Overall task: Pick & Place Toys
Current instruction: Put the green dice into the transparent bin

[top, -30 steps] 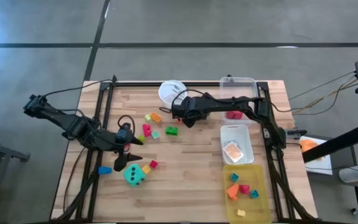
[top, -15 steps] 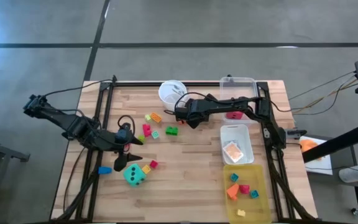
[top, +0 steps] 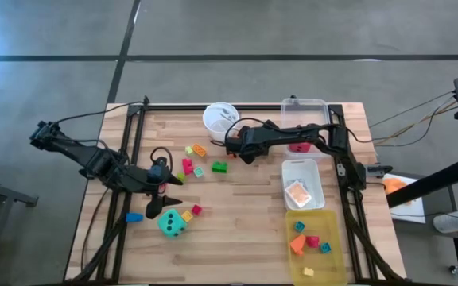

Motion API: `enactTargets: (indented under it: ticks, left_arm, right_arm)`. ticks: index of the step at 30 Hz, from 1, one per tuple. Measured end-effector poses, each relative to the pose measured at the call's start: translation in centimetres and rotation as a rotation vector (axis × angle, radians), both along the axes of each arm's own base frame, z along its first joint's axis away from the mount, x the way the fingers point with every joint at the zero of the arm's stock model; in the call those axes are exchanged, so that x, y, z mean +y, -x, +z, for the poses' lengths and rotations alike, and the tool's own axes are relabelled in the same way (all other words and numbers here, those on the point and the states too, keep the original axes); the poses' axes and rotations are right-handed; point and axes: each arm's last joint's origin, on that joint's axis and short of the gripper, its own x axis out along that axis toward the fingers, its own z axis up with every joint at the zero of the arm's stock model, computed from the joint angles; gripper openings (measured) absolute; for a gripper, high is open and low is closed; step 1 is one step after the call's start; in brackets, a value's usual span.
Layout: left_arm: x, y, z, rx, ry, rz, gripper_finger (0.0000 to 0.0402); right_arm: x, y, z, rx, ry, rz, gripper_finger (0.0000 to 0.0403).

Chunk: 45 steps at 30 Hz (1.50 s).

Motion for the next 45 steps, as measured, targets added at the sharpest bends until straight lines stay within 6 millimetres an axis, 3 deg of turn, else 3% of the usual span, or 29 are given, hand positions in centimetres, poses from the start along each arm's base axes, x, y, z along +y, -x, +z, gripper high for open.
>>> enactTargets:
  ticks: [4,23,35,45]
  left_arm:
    - [0.0,0.0,0.0,0.000,0.000,0.000,0.0314]
    - [0.0,0.0,0.0,0.000,-0.001,0.000,0.0314]
    - [0.0,0.0,0.0,0.001,-0.001,-0.004,0.0314]
    - [0.0,0.0,0.0,0.005,0.008,0.003,0.0314]
  right_arm:
    - [0.0,0.0,-0.1,-0.002,-0.009,-0.002,0.0186]
    - [0.5,-0.3,0.4,-0.003,-0.030,0.009,0.0182]
    - [2.4,-1.1,4.1,0.012,-0.072,0.074,0.0155]
    - [4.2,-0.3,8.7,-0.022,0.059,0.204,0.0152]
